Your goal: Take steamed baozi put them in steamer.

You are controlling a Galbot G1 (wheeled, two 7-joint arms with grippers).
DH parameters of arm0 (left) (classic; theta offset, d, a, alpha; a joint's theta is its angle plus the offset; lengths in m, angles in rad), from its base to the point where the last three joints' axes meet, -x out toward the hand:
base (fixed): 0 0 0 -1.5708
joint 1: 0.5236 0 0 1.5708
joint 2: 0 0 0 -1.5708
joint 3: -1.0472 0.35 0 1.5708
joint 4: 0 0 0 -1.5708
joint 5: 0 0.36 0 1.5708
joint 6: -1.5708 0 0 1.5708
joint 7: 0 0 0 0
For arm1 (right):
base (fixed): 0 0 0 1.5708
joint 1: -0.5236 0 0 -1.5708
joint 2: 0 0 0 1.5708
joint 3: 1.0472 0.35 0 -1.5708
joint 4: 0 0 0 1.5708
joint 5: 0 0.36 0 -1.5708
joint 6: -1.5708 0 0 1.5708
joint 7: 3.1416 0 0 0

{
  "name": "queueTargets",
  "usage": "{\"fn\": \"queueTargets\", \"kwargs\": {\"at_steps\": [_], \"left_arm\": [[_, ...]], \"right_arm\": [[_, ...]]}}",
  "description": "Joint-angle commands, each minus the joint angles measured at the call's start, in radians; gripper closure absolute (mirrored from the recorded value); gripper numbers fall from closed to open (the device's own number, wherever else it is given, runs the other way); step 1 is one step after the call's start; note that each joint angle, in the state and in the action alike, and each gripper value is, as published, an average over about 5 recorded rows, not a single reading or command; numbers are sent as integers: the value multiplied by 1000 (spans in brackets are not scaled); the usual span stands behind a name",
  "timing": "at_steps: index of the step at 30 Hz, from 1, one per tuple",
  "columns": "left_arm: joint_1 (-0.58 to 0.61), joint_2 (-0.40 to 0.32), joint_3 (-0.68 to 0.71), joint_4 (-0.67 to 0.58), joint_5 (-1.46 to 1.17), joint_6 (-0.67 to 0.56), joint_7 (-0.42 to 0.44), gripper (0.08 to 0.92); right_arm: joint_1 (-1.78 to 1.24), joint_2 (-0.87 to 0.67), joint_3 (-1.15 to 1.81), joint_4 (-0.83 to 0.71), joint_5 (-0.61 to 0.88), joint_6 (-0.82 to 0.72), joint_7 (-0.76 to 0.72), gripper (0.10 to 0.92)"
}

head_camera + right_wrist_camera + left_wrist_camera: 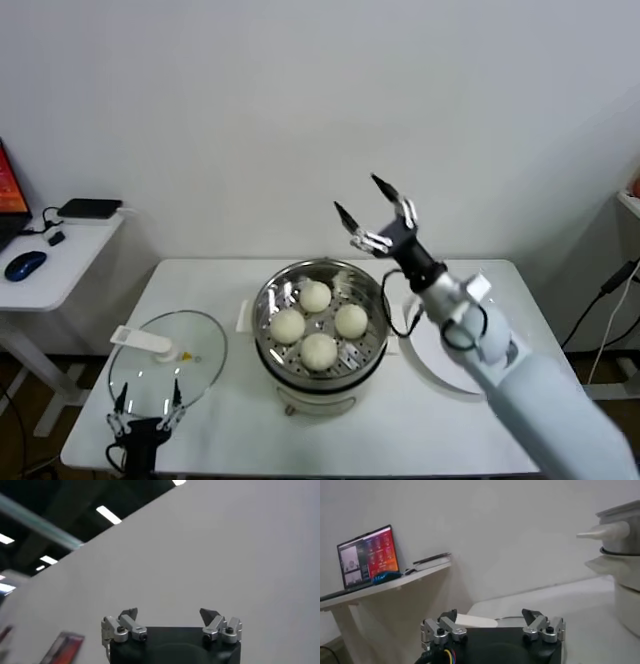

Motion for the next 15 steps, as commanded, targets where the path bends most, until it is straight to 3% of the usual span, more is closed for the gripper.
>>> {"fn": "queueTargets", "kwargs": {"at_steps": [1,15], "left_arm": [[5,-44,2,-7,-1,-8,-2,177],[9,-49,11,-28,-2,-2,-7,177]], "right_arm": [[-1036,280,419,-35,-118,317,-31,203],[-1127,325,385,23,-154,322,43,203]]}}
